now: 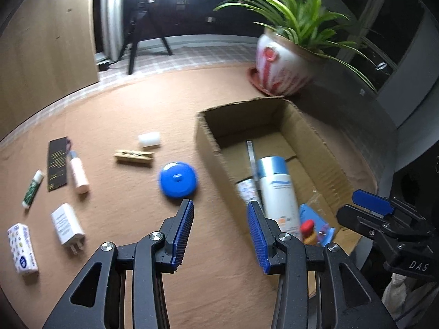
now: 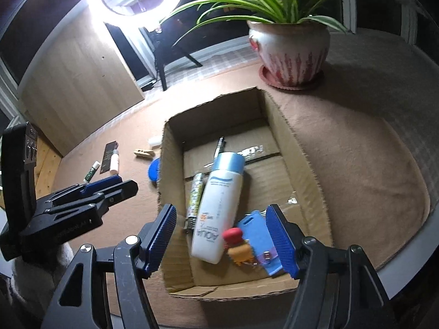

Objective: Organize objects
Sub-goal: 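Move the left tool to the purple cable on the black card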

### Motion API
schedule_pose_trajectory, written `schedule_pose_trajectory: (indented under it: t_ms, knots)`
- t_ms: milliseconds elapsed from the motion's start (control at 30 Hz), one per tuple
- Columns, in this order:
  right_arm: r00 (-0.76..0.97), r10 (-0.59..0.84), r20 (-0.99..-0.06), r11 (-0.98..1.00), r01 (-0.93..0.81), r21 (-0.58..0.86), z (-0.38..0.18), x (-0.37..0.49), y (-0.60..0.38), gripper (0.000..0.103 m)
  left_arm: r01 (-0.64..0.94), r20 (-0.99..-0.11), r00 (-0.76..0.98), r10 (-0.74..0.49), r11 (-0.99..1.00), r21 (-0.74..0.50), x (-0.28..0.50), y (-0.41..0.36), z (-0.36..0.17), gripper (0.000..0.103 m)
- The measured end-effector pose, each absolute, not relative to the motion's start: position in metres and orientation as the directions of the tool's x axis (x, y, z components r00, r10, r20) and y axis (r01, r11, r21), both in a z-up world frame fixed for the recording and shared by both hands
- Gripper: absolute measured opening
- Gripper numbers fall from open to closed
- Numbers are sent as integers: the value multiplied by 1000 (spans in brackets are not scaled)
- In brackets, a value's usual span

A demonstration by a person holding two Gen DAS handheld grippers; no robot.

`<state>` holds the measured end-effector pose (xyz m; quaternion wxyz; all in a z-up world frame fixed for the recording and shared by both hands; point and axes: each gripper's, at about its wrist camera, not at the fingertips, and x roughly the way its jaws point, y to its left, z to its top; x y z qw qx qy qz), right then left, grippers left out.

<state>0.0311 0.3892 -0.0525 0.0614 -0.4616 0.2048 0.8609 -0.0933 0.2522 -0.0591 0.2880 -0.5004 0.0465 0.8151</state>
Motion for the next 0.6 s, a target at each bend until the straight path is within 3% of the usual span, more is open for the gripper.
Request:
schedule_pose_trajectory:
  t_ms: [600]
  knots:
    - [-542,-146,-828,-915,-244,321,-52,17,333,64,-305,-896,-330,296,-932,-196,-189,108,-89,44]
